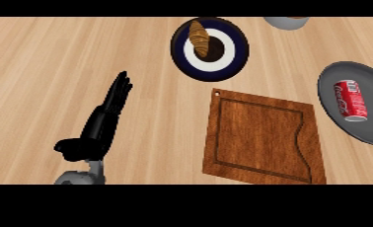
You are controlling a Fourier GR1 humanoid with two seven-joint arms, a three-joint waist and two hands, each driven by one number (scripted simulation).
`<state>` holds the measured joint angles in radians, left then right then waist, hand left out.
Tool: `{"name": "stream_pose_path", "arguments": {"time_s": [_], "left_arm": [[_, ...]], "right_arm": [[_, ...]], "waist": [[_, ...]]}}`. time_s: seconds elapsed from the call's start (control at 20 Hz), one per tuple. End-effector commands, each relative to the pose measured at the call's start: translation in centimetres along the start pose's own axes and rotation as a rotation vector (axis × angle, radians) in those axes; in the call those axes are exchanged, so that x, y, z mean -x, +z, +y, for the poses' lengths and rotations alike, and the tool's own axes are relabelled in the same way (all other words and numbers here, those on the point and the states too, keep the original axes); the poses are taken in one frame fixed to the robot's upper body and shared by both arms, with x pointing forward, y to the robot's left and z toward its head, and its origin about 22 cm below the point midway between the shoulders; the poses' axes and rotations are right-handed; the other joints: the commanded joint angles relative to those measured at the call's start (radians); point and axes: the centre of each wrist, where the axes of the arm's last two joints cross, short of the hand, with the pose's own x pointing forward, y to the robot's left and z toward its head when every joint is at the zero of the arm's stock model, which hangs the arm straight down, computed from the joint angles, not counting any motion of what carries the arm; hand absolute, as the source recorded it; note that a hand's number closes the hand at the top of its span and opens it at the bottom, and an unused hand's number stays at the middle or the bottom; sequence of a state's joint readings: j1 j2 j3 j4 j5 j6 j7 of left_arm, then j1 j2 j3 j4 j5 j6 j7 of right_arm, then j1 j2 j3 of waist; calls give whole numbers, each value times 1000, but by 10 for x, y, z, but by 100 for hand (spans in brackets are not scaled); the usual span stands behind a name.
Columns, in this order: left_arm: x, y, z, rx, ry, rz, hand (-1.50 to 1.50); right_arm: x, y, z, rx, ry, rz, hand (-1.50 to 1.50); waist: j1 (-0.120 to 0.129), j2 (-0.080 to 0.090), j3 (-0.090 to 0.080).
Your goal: Pick the can from the cutting board and place it in the pan
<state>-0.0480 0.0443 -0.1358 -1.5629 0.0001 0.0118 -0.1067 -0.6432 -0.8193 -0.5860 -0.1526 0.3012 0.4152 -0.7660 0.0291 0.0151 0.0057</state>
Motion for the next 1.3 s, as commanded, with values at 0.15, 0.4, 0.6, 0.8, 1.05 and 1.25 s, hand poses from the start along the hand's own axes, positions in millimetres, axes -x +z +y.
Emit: {"name": "stream_pose_path", "arguments": {"time_s": [0.15, 0.4, 0.6, 0.8, 1.05, 1.25], "left_arm": [[4, 1, -3, -5, 23, -1, 0], [-5, 0, 8, -17, 4, -1, 0], [-3, -3, 9, -25, 3, 0, 0], [-1, 3, 5, -21, -11, 6, 0], [0, 5, 13, -33, 2, 7, 0], [-6, 8, 4, -28, -12, 19, 0]], "right_arm": [[7, 41, -37, -170, -130, -63, -150], [9, 52, -43, -174, -104, -112, -150], [10, 62, -50, -157, -88, -116, -150], [15, 74, -53, -176, -80, -104, -150], [17, 86, -59, -198, -42, -84, -150], [23, 97, -59, -186, 12, -75, -150]], "waist": [[-17, -3, 1], [-18, -7, 2], [-22, -6, 1], [-21, -8, 2], [-20, -10, 1], [-16, -12, 1]]}}
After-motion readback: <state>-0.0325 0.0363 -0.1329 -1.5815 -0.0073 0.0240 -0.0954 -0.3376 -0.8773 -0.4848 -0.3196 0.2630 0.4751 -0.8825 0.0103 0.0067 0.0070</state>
